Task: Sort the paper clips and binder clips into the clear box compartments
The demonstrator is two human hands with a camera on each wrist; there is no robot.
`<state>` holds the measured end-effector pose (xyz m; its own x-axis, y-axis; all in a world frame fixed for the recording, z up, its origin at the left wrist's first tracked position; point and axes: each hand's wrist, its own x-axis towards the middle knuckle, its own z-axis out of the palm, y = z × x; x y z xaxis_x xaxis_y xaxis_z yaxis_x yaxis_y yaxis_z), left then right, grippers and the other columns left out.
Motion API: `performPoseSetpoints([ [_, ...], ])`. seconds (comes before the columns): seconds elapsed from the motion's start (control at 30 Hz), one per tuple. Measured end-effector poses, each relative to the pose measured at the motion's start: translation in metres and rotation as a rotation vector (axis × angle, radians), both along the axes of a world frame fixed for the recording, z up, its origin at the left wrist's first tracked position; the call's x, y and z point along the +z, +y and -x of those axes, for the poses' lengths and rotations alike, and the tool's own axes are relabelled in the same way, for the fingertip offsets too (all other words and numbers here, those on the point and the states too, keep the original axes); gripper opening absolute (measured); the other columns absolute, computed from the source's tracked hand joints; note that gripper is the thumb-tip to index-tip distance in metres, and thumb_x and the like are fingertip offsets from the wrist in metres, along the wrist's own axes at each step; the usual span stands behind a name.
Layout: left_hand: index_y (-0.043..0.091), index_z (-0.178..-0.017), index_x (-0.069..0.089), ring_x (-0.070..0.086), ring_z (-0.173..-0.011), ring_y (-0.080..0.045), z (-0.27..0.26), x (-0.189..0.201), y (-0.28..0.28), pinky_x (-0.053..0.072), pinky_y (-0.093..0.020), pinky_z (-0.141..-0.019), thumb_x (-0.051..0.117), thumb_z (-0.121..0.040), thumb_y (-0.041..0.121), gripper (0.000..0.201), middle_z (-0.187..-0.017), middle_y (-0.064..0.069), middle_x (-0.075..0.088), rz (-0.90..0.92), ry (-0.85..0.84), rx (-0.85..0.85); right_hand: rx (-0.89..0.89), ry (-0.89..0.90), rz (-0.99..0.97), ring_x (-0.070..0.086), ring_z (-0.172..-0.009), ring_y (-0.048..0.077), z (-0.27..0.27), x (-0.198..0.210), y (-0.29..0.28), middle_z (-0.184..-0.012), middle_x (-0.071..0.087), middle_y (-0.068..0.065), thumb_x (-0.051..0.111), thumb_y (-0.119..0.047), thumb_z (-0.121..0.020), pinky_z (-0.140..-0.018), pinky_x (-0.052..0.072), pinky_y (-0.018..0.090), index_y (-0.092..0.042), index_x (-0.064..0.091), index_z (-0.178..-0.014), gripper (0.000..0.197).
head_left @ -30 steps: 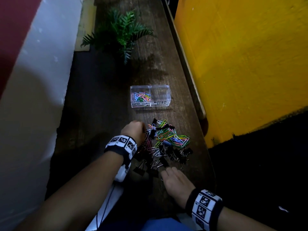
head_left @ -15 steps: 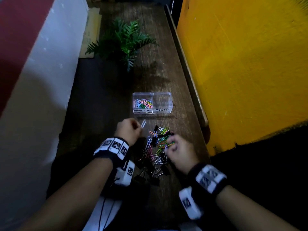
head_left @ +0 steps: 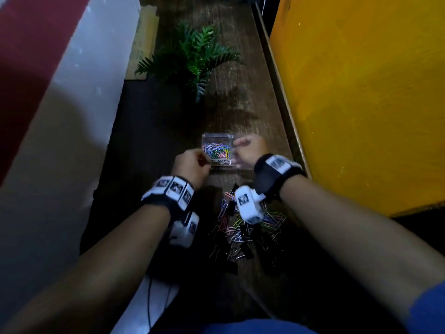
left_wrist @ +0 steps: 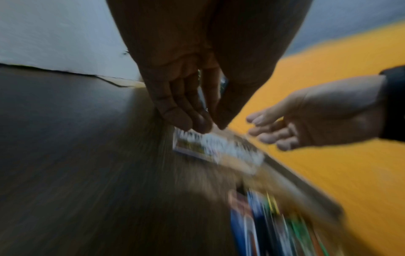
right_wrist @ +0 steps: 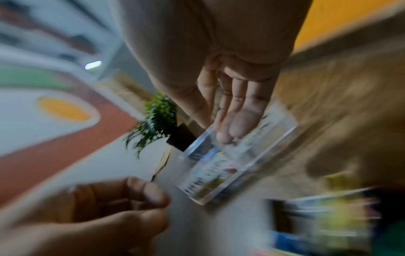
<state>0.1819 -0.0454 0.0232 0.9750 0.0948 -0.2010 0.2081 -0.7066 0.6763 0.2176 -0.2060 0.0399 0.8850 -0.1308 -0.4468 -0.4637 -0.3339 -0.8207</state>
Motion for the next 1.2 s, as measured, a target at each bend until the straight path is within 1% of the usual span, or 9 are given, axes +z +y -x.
performPoseSetpoints([
  [0.1, 0.022, -0.083, 0.069, 0.066, -0.081, -0.019, 0.036, -0.017, -0.001, 0.054, -0.029, -0.076, 0.068, -0.079, 0.015, 0.009, -0.084, 0.000, 0.071, -0.089, 0.091, -0.186, 0.165, -0.143, 0.204, 0.064, -0.071, 0.011, 0.046, -0.003, -0.030, -0.080, 0.067, -0.005, 0.061, -0.006, -0.087, -0.073, 0.052, 0.029, -0.016, 0.067, -0.083, 0.012],
  [0.2, 0.024, -0.086, 0.069, 0.067, -0.082, -0.020, 0.057, -0.032, -0.011, 0.055, -0.032, -0.073, 0.067, -0.081, 0.024, 0.005, -0.085, 0.001, 0.071, -0.170, 0.171, -0.317, 0.277, -0.133, 0.363, 0.057, -0.077, -0.004, 0.099, -0.006, -0.064, -0.084, 0.063, -0.014, 0.062, -0.009, -0.088, -0.069, 0.043, 0.014, -0.019, 0.070, -0.092, 0.014],
  [0.37, 0.023, -0.095, 0.068, 0.065, -0.089, -0.023, 0.059, -0.038, -0.025, 0.055, -0.032, -0.076, 0.068, -0.082, 0.038, 0.020, -0.094, -0.001, 0.070, -0.295, 0.295, -0.356, 0.151, -0.185, 0.581, 0.061, -0.087, 0.019, 0.157, -0.041, -0.119, -0.093, 0.064, 0.001, 0.060, -0.002, -0.084, -0.078, 0.047, 0.027, -0.020, 0.072, -0.102, 0.028],
  [0.47, 0.020, -0.096, 0.069, 0.066, -0.089, -0.027, 0.056, -0.036, -0.027, 0.053, -0.031, -0.075, 0.064, -0.084, 0.033, 0.018, -0.097, -0.007, 0.069, -0.326, 0.341, -0.368, 0.258, -0.178, 0.673, 0.056, -0.086, 0.018, 0.177, -0.054, -0.133, -0.091, 0.053, -0.004, 0.058, -0.001, -0.084, -0.076, 0.047, 0.028, -0.025, 0.068, -0.113, 0.039],
  [0.57, 0.018, -0.094, 0.069, 0.065, -0.088, -0.028, 0.055, -0.035, -0.027, 0.051, -0.031, -0.074, 0.058, -0.087, 0.031, 0.018, -0.096, -0.009, 0.069, -0.348, 0.376, -0.369, 0.379, -0.167, 0.741, 0.052, -0.085, 0.016, 0.185, -0.062, -0.135, -0.093, 0.049, -0.005, 0.062, -0.004, -0.082, -0.076, 0.047, 0.028, -0.030, 0.067, -0.116, 0.043],
  [0.77, 0.014, -0.092, 0.065, 0.065, -0.082, -0.024, 0.059, -0.036, -0.020, 0.055, -0.035, -0.076, 0.059, -0.088, 0.025, 0.014, -0.090, -0.007, 0.068, -0.282, 0.356, -0.324, 0.300, -0.199, 0.734, 0.055, -0.084, 0.015, 0.199, -0.060, -0.135, -0.092, 0.053, -0.003, 0.066, -0.013, -0.084, -0.071, 0.045, 0.025, -0.022, 0.071, -0.105, 0.023],
  [0.87, 0.015, -0.091, 0.064, 0.064, -0.081, -0.023, 0.062, -0.036, -0.016, 0.055, -0.035, -0.076, 0.060, -0.088, 0.026, 0.012, -0.089, -0.006, 0.067, -0.267, 0.303, -0.277, 0.307, -0.217, 0.728, 0.054, -0.084, 0.012, 0.197, -0.058, -0.134, -0.092, 0.053, -0.006, 0.068, -0.014, -0.082, -0.071, 0.043, 0.023, -0.024, 0.069, -0.109, 0.028],
  [1.03, 0.021, -0.090, 0.062, 0.064, -0.083, -0.022, 0.068, -0.035, -0.011, 0.051, -0.029, -0.072, 0.061, -0.087, 0.022, 0.003, -0.090, -0.002, 0.069, -0.205, 0.215, -0.218, 0.435, -0.213, 0.790, 0.052, -0.085, 0.010, 0.187, -0.057, -0.131, -0.092, 0.054, -0.007, 0.071, -0.018, -0.080, -0.075, 0.048, 0.027, -0.026, 0.071, -0.098, 0.020],
  [1.2, 0.026, -0.086, 0.061, 0.065, -0.080, -0.019, 0.071, -0.033, -0.008, 0.053, -0.031, -0.073, 0.063, -0.085, 0.022, 0.005, -0.088, 0.002, 0.069, -0.149, 0.179, -0.186, 0.602, -0.183, 0.844, 0.051, -0.097, 0.012, 0.175, -0.048, -0.127, -0.103, 0.054, -0.008, 0.061, -0.028, -0.087, -0.082, 0.040, 0.024, -0.026, 0.065, -0.102, 0.015],
])
